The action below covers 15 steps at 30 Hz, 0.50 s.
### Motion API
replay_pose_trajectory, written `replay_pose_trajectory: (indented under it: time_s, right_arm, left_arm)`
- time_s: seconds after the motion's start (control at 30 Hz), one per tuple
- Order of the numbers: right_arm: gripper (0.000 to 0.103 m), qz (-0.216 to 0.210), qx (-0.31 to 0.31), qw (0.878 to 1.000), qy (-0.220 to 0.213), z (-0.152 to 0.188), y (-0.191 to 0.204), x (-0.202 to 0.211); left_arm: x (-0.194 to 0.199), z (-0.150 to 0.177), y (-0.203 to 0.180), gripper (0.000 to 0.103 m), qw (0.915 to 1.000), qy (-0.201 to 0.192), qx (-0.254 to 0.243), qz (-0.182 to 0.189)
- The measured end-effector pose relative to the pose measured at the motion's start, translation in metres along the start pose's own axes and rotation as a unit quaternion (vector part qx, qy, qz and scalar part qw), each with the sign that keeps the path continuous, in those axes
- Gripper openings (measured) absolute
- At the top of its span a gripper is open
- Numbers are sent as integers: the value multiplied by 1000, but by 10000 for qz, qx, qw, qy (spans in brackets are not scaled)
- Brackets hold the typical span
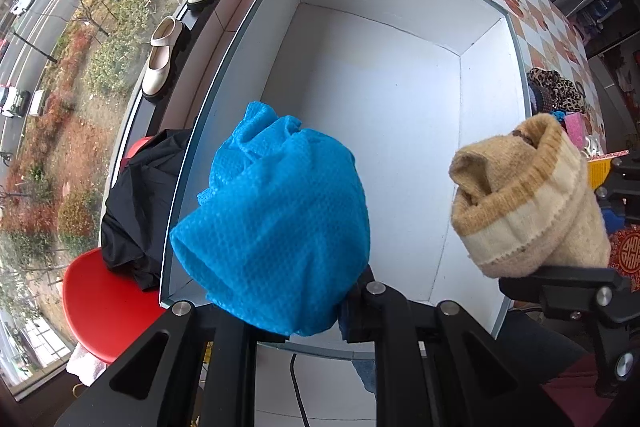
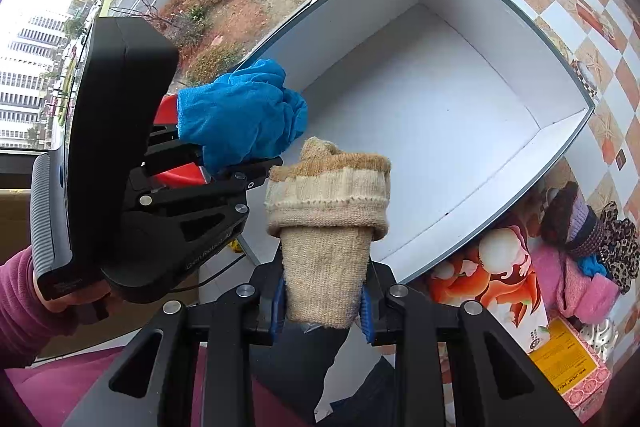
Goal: Organize soft objects
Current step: 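Lower both tools into the white box and open them, releasing cloth and sock, then withdraw both tools from the box back toward the pile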
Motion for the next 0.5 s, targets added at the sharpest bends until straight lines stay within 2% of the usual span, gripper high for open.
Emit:
replay_pose_trajectory:
  time_s: [0.07, 0.13, 0.17, 0.2, 0.3, 0.33, 0.4, 0.5]
  right_arm:
    - [30, 4, -15, 10000, -10, -2, 0, 0]
    - [30, -40, -67, 10000, -4, -3, 1, 1]
    - [32, -60, -114, 9999, 8, -3, 0, 1]
    - [45, -41, -155, 9999, 18, -3, -1, 1]
    - [81, 369, -270, 9989, -102, -5, -12, 6]
    - [85, 413, -340, 9985, -153, -6, -16, 10]
    - [100, 508, -536, 9971, -205, -8, -25, 16]
    - [102, 484, -737, 9953, -408, -10, -35, 31]
  left_arm:
    - [1, 0, 0, 26, 10000, 3, -25, -51]
    - [1, 0, 0, 57, 9999, 32, -34, -94]
    - [1, 1, 2, 64, 9999, 43, -10, -132]
    - [3, 0, 3, 72, 9999, 36, 16, -160]
    - [7, -3, 5, 75, 9998, -7, 81, -158]
    - [7, -4, 5, 78, 9998, -1, 105, -141]
    - [4, -6, 7, 83, 9997, 122, 160, -137]
    - [-7, -4, 7, 85, 9983, 491, 321, 18]
Point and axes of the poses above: each gripper's, at about its wrist camera, not at the fingertips, and x roughly against the way its jaws point, y to its left, z to its underside, the point moved 9 cm from there along -x, roughly the way its jaws point, and after that the axes turned 9 degrees about -x, right-handed, at the moved point
